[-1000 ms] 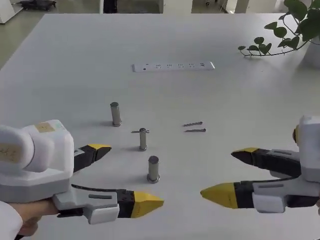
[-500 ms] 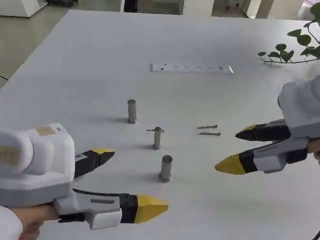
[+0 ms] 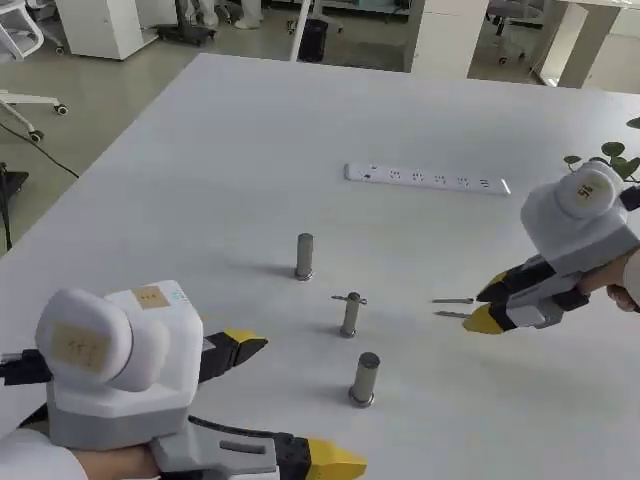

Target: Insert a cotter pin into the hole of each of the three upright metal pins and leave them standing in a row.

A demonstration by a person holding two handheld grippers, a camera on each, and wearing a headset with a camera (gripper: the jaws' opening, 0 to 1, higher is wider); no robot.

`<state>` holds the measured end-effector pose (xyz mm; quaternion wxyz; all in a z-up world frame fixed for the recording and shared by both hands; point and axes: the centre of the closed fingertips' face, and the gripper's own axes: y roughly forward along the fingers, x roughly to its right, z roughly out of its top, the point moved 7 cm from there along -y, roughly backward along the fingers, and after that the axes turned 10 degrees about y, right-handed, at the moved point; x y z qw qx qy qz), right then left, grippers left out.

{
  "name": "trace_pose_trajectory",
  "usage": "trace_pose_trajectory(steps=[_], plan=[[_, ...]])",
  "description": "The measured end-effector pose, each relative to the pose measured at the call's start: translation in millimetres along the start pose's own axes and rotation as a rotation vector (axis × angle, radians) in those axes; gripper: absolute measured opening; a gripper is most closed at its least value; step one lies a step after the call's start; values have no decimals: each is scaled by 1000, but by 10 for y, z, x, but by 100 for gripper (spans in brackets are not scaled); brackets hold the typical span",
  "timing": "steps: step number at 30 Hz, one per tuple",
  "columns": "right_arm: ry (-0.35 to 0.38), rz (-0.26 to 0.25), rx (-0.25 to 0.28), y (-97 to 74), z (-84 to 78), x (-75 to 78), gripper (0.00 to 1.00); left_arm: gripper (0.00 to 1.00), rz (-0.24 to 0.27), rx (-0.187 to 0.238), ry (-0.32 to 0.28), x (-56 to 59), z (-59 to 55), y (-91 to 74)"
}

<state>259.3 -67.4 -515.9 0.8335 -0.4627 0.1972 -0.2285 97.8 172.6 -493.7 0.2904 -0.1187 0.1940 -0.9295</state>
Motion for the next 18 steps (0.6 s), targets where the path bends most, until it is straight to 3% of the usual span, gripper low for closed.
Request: trace_pose_trajectory(steps=[4,7,18], plan=[[-47,-14,-83,168,-40,149,24,89,34,-13,30,1,-18,-27],[-44,-22,-103,237,-39,179,24,82,44,-10,31,-1,-9,-63],[-96,-39,-171,302,-12,122,17,83,55,9,21,21,5,-166]])
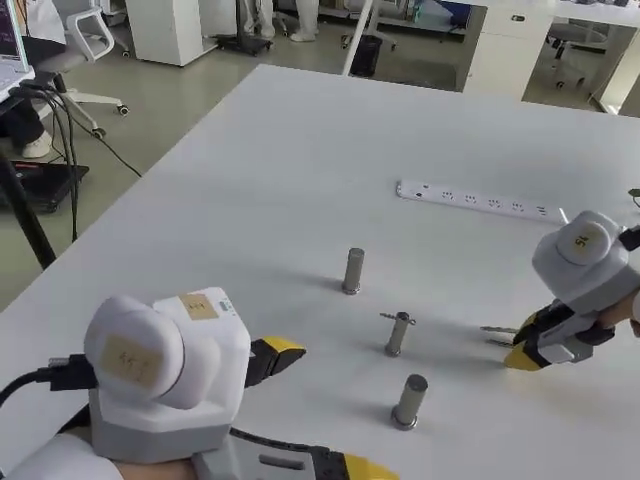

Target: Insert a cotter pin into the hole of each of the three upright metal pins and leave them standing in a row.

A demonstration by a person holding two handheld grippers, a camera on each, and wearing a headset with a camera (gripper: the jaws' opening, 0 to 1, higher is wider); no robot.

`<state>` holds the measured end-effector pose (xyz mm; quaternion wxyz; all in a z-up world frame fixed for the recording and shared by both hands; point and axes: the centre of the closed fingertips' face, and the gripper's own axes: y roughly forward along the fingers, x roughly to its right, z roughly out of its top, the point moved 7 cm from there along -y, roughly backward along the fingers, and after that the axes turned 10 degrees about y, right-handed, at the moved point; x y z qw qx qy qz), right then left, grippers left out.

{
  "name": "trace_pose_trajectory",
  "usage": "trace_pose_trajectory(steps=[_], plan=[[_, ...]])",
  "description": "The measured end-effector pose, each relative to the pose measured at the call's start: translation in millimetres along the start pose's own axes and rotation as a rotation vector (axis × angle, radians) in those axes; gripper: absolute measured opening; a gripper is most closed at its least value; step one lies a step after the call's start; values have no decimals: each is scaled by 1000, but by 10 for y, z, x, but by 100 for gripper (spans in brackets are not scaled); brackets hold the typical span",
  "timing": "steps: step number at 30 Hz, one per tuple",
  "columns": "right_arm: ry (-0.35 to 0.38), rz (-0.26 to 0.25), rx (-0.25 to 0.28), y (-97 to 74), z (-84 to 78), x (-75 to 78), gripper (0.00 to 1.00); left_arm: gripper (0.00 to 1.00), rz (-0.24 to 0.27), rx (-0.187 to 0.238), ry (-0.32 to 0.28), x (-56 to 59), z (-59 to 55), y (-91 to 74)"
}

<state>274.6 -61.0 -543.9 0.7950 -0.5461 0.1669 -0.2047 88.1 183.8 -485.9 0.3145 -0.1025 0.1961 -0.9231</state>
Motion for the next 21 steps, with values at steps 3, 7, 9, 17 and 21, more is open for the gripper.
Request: trace_pose_trajectory(steps=[3,7,9,17,21], plan=[[20,-6,-8,-4,4,-6,17,83,0,-6,-10,22,-29,-19],[25,-11,-19,-3,9,-16,15,83,-4,-30,-12,25,-78,-29],[25,-13,-18,-2,4,-25,13,84,3,-38,-17,17,-86,-31],[-125,-42,-44,31,35,-34,0,88,49,-52,-19,-91,-15,-23],[-142,-55,-67,23,50,-58,0,88,31,-60,-12,-55,-15,9]])
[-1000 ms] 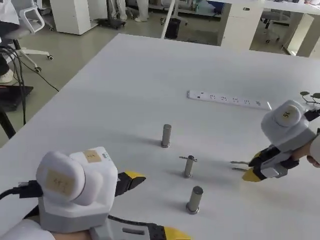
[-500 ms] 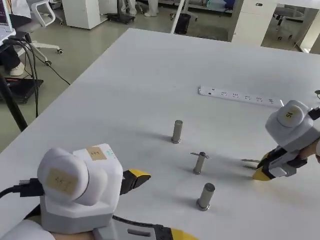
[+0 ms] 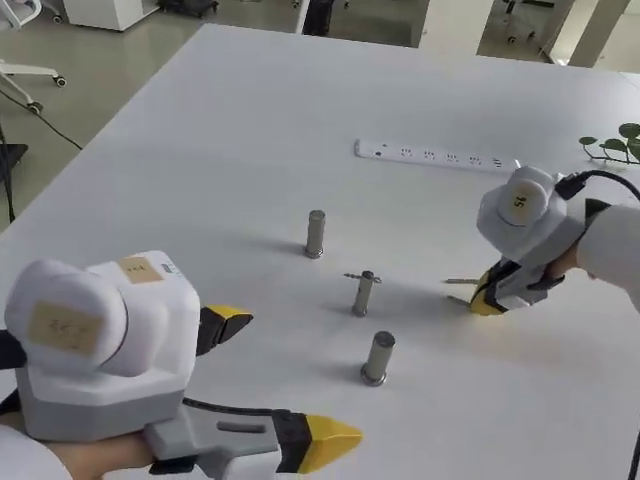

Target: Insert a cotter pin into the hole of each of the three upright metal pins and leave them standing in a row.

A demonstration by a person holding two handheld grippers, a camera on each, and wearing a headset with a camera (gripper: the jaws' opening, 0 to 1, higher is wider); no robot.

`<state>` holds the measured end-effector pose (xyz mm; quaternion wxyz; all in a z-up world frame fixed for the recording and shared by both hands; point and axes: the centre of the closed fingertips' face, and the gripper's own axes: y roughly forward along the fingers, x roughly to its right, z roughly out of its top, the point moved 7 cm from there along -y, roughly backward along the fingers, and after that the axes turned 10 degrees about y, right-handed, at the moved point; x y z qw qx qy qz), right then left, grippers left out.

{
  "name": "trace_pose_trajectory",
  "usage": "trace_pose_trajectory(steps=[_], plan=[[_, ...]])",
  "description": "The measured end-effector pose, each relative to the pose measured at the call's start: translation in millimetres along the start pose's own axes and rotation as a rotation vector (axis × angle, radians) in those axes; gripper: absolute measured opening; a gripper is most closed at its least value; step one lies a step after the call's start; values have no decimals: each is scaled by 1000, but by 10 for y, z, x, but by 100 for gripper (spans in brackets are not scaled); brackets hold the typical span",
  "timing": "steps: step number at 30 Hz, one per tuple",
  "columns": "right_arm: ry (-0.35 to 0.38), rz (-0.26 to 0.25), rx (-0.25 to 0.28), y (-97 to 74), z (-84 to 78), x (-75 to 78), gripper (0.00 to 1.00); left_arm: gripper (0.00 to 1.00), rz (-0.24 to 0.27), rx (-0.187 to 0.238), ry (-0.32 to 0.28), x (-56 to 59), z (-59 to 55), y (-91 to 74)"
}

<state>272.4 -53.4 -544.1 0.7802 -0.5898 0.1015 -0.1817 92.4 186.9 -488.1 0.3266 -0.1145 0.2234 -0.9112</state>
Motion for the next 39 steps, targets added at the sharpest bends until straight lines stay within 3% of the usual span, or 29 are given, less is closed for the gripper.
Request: trace_pose_trajectory(steps=[1,2,3,4,10,17,24,33,36,39], plan=[[-35,-5,-4,-9,-8,-10,0,87,-2,-5,-2,8,-2,8],[-138,-4,5,-13,-4,-11,0,87,3,-16,-6,16,-10,16],[-141,-6,8,-15,-13,-23,0,86,8,-18,-1,19,-12,21],[-88,-9,5,-17,-20,-23,0,86,9,-16,6,28,-13,27],[-88,-24,4,-21,-32,-33,0,87,-9,-29,-3,71,-34,65],[32,-6,54,-19,-81,15,0,85,-26,-38,7,112,-8,50],[-29,-76,104,-250,-68,-34,0,84,-20,8,-15,82,85,21],[-64,-115,279,-597,-13,-316,0,81,-28,46,-48,72,169,57],[-99,-139,392,-696,54,-491,0,77,-10,89,-42,47,221,93],[-75,-148,475,-775,94,-652,0,76,-9,73,-37,35,237,136]])
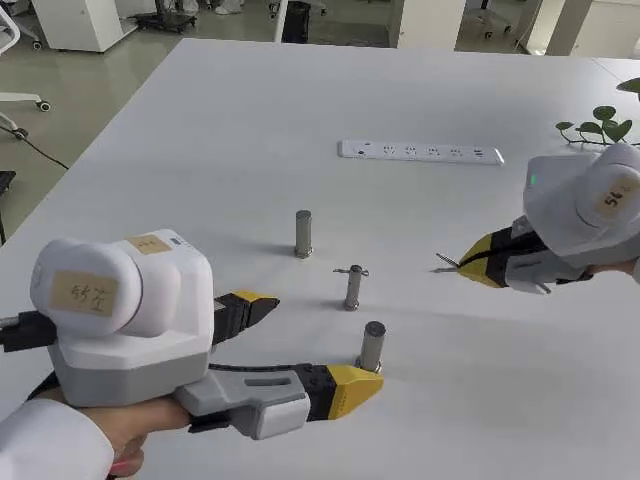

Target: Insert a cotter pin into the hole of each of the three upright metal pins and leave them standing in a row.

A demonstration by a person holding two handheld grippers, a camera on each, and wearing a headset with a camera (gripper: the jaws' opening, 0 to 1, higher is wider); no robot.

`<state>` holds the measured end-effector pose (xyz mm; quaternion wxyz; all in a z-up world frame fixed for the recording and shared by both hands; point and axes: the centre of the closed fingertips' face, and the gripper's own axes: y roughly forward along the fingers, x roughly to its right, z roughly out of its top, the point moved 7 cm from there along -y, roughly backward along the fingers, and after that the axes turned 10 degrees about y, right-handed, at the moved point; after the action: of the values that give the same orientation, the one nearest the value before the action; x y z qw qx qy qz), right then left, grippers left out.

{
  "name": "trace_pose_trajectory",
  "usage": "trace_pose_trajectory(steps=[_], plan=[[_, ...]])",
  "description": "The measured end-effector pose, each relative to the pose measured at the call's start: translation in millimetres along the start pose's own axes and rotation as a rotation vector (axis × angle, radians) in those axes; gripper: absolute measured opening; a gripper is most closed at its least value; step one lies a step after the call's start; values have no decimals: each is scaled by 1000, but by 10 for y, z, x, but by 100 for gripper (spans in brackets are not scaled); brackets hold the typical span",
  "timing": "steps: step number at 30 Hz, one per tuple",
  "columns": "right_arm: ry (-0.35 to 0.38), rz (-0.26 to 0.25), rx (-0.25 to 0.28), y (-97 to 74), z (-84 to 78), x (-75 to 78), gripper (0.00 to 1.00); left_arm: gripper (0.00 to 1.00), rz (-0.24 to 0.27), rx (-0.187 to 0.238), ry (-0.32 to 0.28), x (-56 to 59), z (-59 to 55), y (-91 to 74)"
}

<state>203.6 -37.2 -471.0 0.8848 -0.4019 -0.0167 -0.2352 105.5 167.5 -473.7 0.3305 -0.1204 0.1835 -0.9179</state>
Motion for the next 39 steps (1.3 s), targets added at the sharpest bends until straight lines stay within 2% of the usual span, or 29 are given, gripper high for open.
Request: trace_pose_trajectory(steps=[2,4,6,9,12,13,16,19,21,23,26,30,32,34,39], plan=[[-13,-10,41,-49,60,-100,0,75,-2,-8,4,-15,9,30],[-15,-15,76,-44,88,-127,0,72,-7,-5,-2,-23,24,46],[0,-20,101,-90,117,-201,0,68,-16,3,-25,-30,53,63],[-23,-30,134,-155,174,-323,0,58,-26,49,-35,-40,137,73],[-75,-7,110,-183,186,-459,0,55,-42,100,-93,-41,222,96],[-94,-18,107,-188,193,-503,0,55,-53,101,-101,-47,232,108],[-124,-10,95,-186,200,-617,0,51,-80,96,-111,-42,233,158],[-160,-6,99,-196,237,-731,0,42,-133,83,-148,3,213,217],[-183,-6,101,-197,257,-772,0,36,-156,74,-170,29,208,245],[-216,-24,98,-209,285,-810,0,32,-165,81,-161,49,219,275],[-238,-24,108,-221,325,-865,0,27,-190,84,-188,83,235,314],[-248,-20,111,-230,359,-908,0,22,-208,77,-189,123,243,353],[-261,-26,115,-236,372,-921,0,16,-212,63,-190,141,231,371],[-289,-41,112,-242,383,-931,0,13,-224,66,-210,165,236,373],[-306,-41,106,-252,385,-948,0,7,-238,67,-236,193,252,388]])
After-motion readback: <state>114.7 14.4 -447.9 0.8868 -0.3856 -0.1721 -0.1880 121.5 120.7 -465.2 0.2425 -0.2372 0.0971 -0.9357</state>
